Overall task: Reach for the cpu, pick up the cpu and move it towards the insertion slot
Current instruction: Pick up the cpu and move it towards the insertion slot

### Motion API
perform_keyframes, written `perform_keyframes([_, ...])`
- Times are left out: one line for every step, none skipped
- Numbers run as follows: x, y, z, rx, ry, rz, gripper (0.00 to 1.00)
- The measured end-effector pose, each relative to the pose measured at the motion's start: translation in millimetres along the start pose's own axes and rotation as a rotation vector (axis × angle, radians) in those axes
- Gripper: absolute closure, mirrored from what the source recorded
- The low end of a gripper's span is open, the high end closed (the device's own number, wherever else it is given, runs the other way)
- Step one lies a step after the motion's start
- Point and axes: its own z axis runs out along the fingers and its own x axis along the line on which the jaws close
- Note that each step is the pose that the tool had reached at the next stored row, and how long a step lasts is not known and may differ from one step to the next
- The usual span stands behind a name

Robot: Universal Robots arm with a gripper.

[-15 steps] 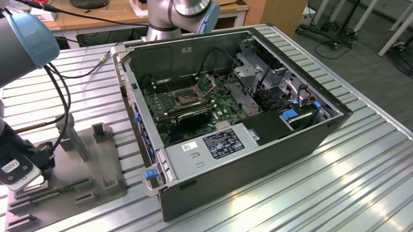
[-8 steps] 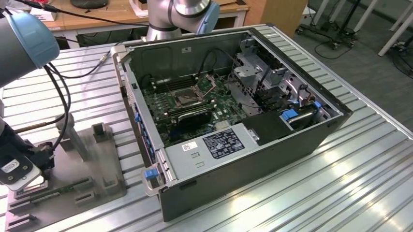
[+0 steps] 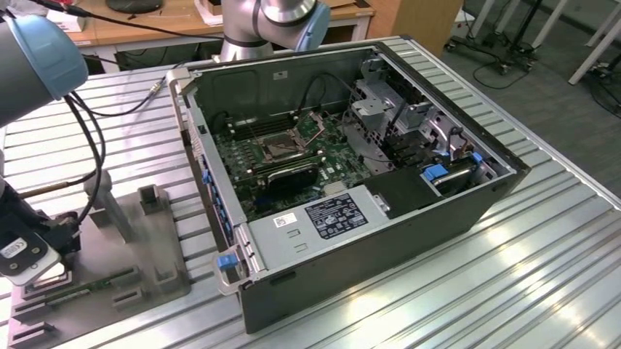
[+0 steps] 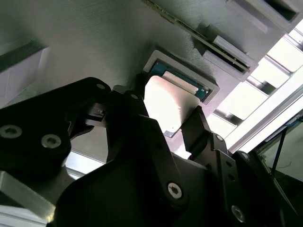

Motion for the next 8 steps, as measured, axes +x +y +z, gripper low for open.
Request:
perform_keyframes([0.0, 0.1, -1.6, 0.0001, 0.0001, 0.0, 0.46])
perform_keyframes([0.0, 0.2, -3.2, 0.0001, 0.0001, 0.0, 0.46])
perform_keyframes([0.0, 0.4, -4.8, 0.0001, 0.0001, 0.0, 0.46])
perform_keyframes([0.0, 0.5, -6.6, 0.0, 0.0, 0.0, 0.46])
perform_keyframes([0.0, 0.7, -8.5, 0.0, 0.0, 0.0, 0.46])
perform_keyframes([0.0, 0.8, -10.5, 0.0001, 0.0, 0.0, 0.46])
perform_keyframes([0.1, 0.9, -11.8, 0.0, 0.0, 0.0, 0.46])
perform_keyframes([0.0, 0.9, -12.1, 0.0, -0.0001, 0.0, 0.46])
